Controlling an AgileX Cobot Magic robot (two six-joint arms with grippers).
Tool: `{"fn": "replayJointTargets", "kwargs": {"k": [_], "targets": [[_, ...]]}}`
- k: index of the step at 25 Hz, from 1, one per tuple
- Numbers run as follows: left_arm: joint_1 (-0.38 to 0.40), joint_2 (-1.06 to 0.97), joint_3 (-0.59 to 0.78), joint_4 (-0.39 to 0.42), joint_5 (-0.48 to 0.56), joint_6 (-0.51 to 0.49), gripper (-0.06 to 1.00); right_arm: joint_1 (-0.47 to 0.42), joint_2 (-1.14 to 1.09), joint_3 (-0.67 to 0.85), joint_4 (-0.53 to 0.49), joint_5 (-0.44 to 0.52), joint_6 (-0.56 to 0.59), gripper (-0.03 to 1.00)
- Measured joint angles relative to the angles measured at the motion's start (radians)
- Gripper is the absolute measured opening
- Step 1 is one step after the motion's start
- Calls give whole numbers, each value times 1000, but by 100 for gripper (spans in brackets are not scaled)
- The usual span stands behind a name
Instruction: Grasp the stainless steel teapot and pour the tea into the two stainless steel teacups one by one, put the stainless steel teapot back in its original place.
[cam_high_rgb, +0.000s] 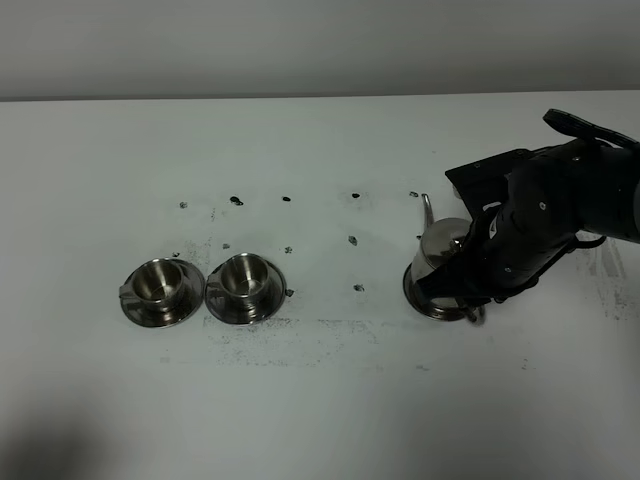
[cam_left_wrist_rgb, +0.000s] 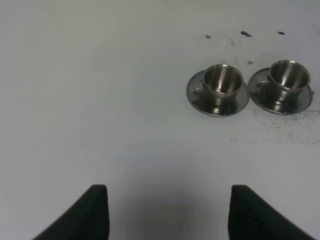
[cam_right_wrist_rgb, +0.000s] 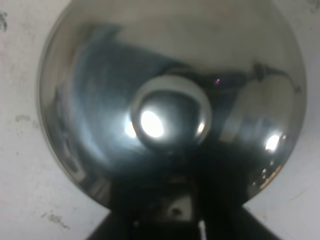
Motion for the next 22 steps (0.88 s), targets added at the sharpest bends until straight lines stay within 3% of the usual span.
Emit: {"fn": "replayJointTargets", "kwargs": {"k": [2, 22], "targets": [[0, 0, 0, 0, 0, 0, 51, -1, 0, 0, 0, -3, -9, 21], [0, 0, 0, 0, 0, 0, 51, -2, -42, -22, 26, 31, -105, 21]]}}
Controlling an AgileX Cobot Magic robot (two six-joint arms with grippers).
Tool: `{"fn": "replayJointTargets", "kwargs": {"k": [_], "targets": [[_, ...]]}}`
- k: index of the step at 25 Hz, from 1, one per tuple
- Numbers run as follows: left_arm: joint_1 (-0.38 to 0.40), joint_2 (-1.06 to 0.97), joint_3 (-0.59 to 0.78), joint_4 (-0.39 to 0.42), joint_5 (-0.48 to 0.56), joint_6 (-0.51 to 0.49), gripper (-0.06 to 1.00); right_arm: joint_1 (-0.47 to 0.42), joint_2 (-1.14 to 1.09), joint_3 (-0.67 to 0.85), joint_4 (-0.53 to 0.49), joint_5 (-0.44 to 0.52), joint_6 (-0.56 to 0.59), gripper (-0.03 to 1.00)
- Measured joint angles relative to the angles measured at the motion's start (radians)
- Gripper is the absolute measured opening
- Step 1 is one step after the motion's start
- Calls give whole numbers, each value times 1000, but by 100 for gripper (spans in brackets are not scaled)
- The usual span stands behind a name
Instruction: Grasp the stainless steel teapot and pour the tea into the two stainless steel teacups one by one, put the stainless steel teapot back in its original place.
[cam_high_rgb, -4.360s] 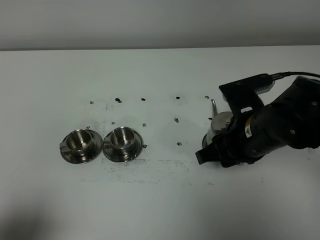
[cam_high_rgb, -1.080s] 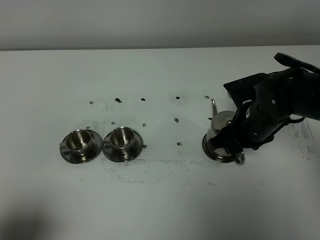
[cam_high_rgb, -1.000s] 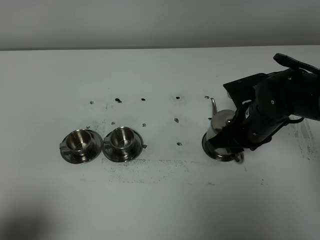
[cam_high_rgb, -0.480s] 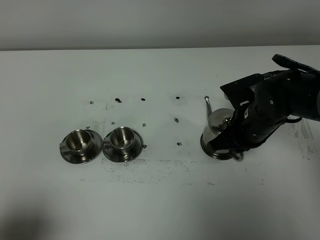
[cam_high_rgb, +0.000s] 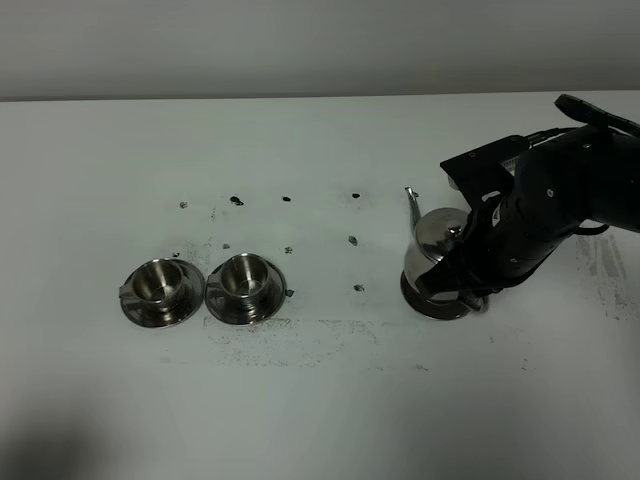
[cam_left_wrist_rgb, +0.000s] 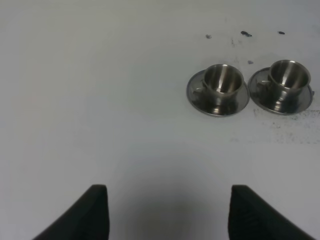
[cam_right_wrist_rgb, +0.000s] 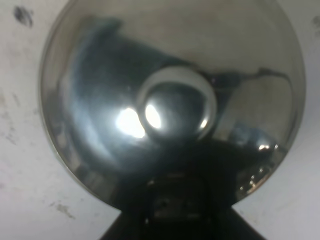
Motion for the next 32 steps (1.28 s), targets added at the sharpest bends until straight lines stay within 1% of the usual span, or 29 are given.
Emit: {"fn": "replayJointTargets", "kwargs": {"k": [5, 9, 14, 19, 22, 25, 29, 32], "targets": [[0, 0, 0, 0, 0, 0, 51, 0, -54, -5, -4, 17, -13, 21], [0, 0, 0, 0, 0, 0, 51, 0, -59, -10, -1, 30, -90, 21], [0, 0, 0, 0, 0, 0, 51, 3, -57, -80, 21, 44, -264, 21], [0, 0, 0, 0, 0, 0, 51, 23, -23, -192, 39, 101, -478, 21], [0, 0, 0, 0, 0, 0, 51, 36, 6, -250, 78, 129, -618, 21], [0, 0, 0, 0, 0, 0, 51, 48, 42, -311, 128, 136, -749, 21], [0, 0, 0, 0, 0, 0, 51, 71, 95, -394, 147, 150, -879, 21], [0, 0, 0, 1, 0, 0, 51, 91, 134, -457, 152, 178, -978, 21]]}}
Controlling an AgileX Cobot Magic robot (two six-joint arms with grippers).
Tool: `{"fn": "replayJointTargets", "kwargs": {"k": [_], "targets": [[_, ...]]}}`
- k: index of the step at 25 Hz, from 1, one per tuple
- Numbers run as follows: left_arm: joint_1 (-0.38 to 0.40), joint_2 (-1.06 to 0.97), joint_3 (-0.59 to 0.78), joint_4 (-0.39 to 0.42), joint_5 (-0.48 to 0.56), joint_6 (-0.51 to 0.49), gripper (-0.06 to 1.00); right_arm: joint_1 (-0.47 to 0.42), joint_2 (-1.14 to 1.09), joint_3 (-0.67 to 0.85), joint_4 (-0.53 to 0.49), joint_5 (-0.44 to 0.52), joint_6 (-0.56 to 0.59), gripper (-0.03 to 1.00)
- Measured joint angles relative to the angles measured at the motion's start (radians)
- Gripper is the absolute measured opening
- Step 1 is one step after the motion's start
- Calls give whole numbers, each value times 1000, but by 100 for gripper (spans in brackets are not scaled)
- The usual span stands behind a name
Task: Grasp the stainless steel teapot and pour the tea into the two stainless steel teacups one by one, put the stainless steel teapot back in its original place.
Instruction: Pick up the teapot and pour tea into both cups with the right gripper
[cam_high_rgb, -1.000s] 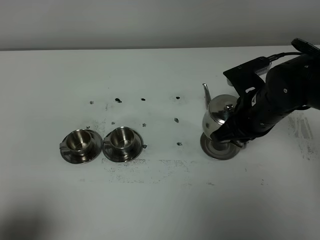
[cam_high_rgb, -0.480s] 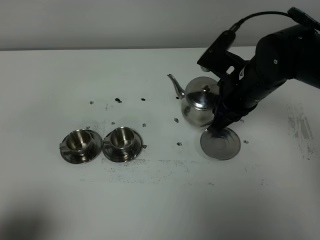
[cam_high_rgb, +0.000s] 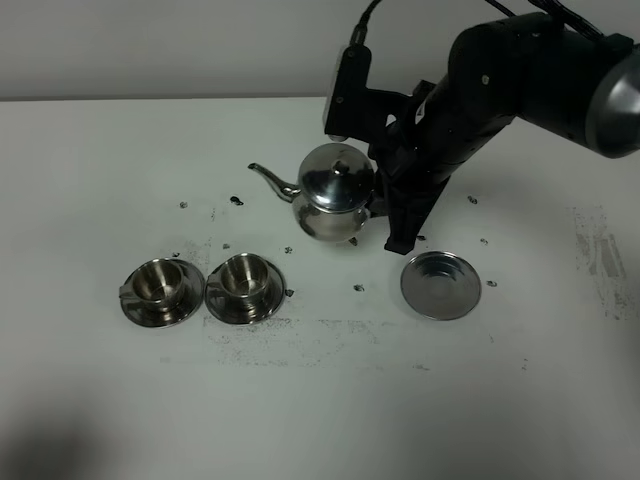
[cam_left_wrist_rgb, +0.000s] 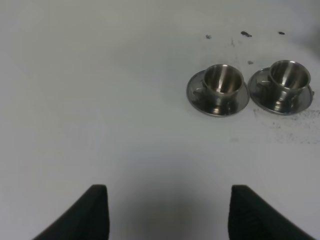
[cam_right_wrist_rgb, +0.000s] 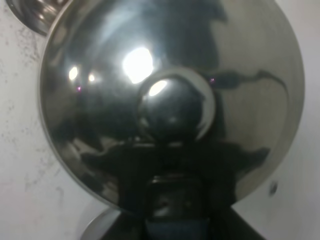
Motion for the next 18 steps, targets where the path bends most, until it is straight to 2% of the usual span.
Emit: {"fn": "replayJointTargets", "kwargs": {"k": [8, 18], "targets": [[0, 0, 0, 0, 0, 0, 51, 48, 101, -170, -1, 51, -178, 21], [0, 0, 0, 0, 0, 0, 51, 107, 240, -392, -54, 84, -356, 21]]}}
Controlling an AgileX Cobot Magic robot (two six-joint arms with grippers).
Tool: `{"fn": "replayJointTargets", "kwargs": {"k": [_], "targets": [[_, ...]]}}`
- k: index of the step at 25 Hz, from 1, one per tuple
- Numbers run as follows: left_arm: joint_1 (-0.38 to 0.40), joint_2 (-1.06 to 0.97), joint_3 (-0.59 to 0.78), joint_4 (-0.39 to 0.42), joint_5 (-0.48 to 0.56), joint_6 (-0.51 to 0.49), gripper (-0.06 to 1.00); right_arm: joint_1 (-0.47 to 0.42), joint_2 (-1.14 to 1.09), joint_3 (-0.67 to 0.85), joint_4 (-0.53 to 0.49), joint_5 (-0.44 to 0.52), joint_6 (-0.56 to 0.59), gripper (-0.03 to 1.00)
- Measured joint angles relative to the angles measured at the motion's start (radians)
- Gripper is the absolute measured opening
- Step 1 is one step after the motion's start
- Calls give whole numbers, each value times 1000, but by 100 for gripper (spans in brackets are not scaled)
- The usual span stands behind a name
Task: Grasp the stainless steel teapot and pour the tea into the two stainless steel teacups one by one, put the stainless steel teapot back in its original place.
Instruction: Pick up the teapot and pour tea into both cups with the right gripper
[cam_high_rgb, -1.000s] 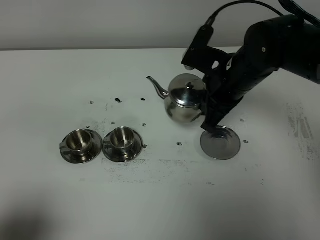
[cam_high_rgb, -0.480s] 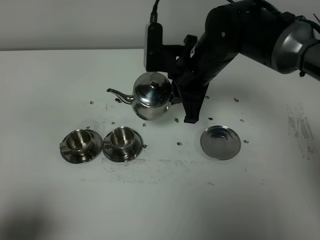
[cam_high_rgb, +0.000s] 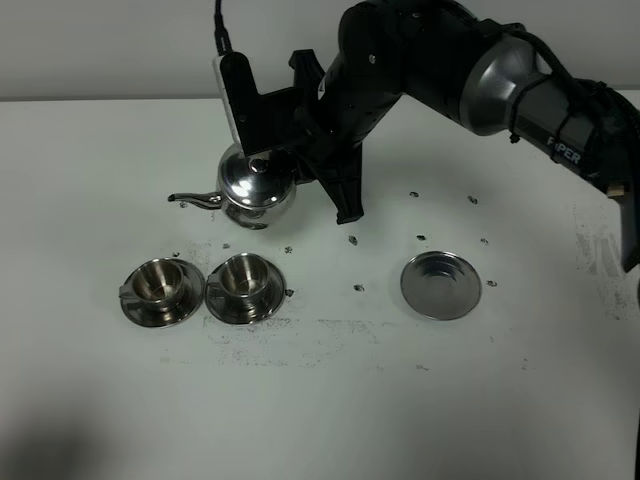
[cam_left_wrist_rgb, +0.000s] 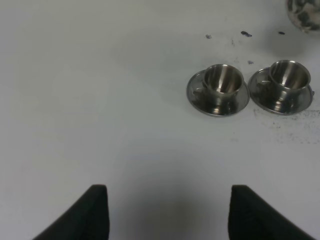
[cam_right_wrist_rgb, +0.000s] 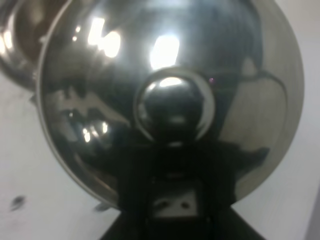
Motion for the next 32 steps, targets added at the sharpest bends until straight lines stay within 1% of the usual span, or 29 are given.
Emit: {"fn": "replayJointTargets", "kwargs": {"k": [5, 9, 17, 23, 32], "targets": [[0, 0, 0, 0, 0, 0, 51, 23, 66, -95, -16, 4, -51, 21], [0, 0, 0, 0, 0, 0, 51, 34, 111, -149, -32, 5, -61, 21], [0, 0, 0, 0, 0, 0, 51, 54, 143, -163, -69, -18, -153, 21], [0, 0, 0, 0, 0, 0, 51, 70, 153, -163, -109, -86, -164, 21], [0, 0, 0, 0, 0, 0, 51, 80, 177, -165, -143, -124, -189, 21]]}}
